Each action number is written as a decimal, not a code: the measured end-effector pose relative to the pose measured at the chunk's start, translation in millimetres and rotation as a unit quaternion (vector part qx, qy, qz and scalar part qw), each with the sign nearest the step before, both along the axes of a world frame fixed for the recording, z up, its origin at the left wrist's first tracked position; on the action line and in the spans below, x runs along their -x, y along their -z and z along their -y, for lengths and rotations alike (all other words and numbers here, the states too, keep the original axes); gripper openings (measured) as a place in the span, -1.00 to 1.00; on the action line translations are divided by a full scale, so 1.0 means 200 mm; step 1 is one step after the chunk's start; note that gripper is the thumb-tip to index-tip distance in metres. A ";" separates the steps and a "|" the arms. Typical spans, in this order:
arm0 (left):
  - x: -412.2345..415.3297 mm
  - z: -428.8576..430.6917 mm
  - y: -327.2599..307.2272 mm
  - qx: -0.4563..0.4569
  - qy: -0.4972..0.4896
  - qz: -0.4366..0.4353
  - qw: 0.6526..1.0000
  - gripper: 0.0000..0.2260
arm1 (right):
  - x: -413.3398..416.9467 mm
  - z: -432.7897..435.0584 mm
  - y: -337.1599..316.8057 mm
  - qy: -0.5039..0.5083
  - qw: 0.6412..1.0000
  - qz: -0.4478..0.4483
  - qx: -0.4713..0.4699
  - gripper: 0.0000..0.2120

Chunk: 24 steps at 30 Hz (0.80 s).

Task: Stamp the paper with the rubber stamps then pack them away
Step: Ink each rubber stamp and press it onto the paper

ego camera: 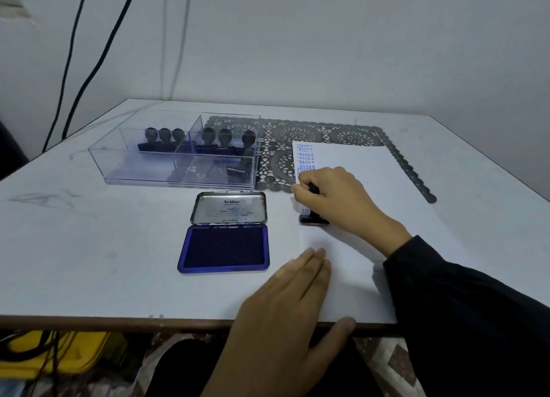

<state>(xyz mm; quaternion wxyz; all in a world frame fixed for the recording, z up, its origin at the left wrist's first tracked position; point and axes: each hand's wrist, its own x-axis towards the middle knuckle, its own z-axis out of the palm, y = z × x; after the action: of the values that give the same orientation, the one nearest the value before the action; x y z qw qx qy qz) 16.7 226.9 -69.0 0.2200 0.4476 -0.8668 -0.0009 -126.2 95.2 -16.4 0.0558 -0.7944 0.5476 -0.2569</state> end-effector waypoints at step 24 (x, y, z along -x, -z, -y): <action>0.06 -0.01 0.00 -0.008 -0.099 -0.058 0.993 -0.47 | -0.04 -0.11 0.08 0.077 0.983 -0.096 0.135 -0.70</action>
<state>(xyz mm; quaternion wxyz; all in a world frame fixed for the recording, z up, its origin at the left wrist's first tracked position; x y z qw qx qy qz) 4.3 229.0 -68.1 0.2650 0.5318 -0.8042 -0.0121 -118.3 117.2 -32.5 -0.1246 -0.7710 0.5701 -0.2550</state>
